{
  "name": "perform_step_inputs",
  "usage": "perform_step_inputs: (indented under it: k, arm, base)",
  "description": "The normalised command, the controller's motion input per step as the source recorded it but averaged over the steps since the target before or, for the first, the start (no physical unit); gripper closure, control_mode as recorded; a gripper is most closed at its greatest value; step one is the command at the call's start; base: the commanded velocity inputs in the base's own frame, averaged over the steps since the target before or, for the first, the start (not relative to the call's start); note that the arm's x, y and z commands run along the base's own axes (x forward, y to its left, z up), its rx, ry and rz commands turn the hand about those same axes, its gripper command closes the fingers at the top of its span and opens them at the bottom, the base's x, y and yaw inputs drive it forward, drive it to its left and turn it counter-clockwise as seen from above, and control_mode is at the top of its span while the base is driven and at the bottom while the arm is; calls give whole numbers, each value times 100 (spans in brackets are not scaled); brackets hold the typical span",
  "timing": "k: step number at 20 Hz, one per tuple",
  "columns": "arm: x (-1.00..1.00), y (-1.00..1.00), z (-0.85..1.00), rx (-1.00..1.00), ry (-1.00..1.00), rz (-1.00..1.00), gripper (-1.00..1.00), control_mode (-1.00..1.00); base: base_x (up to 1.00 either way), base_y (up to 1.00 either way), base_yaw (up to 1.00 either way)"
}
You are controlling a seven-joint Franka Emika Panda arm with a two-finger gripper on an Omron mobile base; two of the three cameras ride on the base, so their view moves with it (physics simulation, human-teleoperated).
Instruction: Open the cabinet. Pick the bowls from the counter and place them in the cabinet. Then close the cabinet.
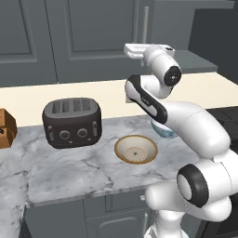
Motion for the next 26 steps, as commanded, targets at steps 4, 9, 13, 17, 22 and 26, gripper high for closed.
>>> perform_step_inputs:
  k: [4, 9, 13, 17, 22, 26]
  arm:
    - [23, 0, 0, 0, 0, 0, 100, -100]
    - [0, 0, 0, 0, 0, 0, 100, -100]
    - [0, 1, 0, 0, 2, 0, 100, -100]
    - [0, 53, 0, -6, 12, 0, 100, -100]
    - [6, 47, 0, -7, 16, 0, 100, -100]
    - [9, 5, 2, -1, 20, 0, 100, -100]
  base:
    - [0, 0, 0]
    - [0, 0, 0]
    - [0, 0, 0]
    - [0, 0, 0]
    - [0, 0, 0]
    - [0, 0, 0]
